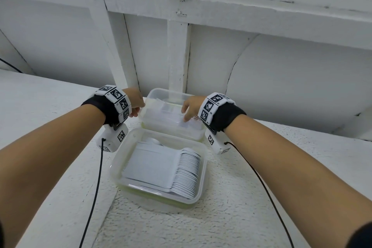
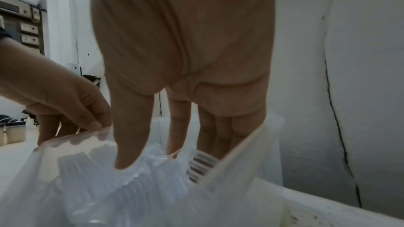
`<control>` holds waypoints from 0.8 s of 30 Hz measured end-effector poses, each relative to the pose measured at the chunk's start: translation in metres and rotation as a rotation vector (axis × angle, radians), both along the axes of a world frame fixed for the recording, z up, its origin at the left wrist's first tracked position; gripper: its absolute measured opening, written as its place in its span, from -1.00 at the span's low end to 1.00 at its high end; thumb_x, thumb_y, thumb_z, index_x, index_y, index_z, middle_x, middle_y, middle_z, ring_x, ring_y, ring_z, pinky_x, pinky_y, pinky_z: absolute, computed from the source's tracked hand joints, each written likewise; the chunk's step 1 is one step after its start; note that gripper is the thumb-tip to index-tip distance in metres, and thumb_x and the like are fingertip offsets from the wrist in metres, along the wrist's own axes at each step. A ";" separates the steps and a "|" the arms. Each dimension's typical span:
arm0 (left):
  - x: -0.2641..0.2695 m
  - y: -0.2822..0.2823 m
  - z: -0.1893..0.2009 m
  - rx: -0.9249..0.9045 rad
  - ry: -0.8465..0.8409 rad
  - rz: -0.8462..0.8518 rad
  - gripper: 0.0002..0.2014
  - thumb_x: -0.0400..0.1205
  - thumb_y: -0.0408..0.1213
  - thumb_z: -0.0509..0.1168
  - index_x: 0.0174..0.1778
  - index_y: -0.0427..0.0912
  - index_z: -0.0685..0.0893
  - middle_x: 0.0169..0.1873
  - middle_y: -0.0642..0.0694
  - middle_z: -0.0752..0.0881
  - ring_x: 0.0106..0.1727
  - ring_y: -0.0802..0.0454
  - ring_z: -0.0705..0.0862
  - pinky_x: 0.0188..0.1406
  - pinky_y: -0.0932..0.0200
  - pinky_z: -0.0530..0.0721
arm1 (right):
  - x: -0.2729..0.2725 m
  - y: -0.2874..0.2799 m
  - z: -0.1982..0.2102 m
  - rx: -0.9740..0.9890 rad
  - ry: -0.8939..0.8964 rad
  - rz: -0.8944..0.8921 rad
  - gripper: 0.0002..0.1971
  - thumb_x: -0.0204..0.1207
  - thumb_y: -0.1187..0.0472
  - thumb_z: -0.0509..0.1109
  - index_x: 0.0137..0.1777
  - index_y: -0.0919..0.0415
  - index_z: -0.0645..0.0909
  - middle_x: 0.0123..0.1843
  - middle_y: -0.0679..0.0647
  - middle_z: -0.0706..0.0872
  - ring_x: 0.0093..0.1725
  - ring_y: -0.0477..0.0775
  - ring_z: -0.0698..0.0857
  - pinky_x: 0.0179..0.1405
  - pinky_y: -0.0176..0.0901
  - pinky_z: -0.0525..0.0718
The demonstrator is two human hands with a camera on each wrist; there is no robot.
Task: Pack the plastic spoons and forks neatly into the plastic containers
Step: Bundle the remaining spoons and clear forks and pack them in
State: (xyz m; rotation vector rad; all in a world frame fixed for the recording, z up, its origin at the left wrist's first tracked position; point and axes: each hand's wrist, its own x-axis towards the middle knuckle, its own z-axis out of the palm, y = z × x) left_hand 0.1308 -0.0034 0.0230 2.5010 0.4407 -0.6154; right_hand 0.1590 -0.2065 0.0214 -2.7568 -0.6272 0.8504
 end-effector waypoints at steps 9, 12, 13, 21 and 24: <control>0.000 0.002 -0.002 -0.004 -0.023 0.003 -0.81 0.68 -0.39 0.16 0.02 -0.44 0.61 -0.30 -0.27 0.67 -0.41 -0.08 0.64 -0.29 0.09 0.69 | -0.005 -0.001 -0.015 0.064 -0.086 -0.016 -0.69 0.53 0.18 0.41 0.24 0.24 0.65 0.02 0.02 0.63 -0.01 -0.01 0.56 -0.04 -0.28 0.43; 0.001 0.003 -0.003 0.002 -0.026 0.001 -0.79 0.68 -0.37 0.17 0.04 -0.46 0.62 -0.30 -0.28 0.69 -0.40 -0.09 0.65 -0.28 0.09 0.70 | -0.004 -0.001 -0.016 0.077 -0.083 -0.025 -0.71 0.54 0.17 0.39 0.22 0.25 0.67 0.18 0.09 0.71 0.10 0.06 0.64 0.02 -0.26 0.47; 0.001 0.003 -0.003 0.001 -0.027 0.000 -0.79 0.68 -0.37 0.17 0.04 -0.47 0.62 -0.28 -0.30 0.69 -0.38 -0.11 0.66 -0.26 0.08 0.70 | -0.004 -0.001 -0.016 0.079 -0.084 -0.026 -0.72 0.55 0.18 0.39 0.22 0.24 0.68 0.22 0.09 0.71 0.15 0.08 0.65 0.05 -0.26 0.47; 0.001 0.002 -0.004 0.000 -0.039 0.003 -0.79 0.69 -0.38 0.17 0.05 -0.48 0.61 -0.36 -0.27 0.66 -0.40 -0.11 0.64 -0.22 0.07 0.70 | -0.008 0.000 -0.017 0.095 -0.067 -0.013 -0.71 0.58 0.22 0.35 0.28 0.23 0.64 0.31 0.10 0.66 0.30 0.09 0.60 0.12 -0.28 0.44; 0.000 0.002 -0.003 0.002 -0.045 -0.001 -0.77 0.69 -0.38 0.17 0.07 -0.49 0.62 -0.36 -0.26 0.66 -0.40 -0.10 0.65 -0.23 0.07 0.70 | -0.010 0.003 -0.019 0.074 -0.074 -0.018 -0.70 0.59 0.25 0.32 0.27 0.31 0.65 0.30 0.14 0.67 0.31 0.15 0.61 0.23 -0.19 0.50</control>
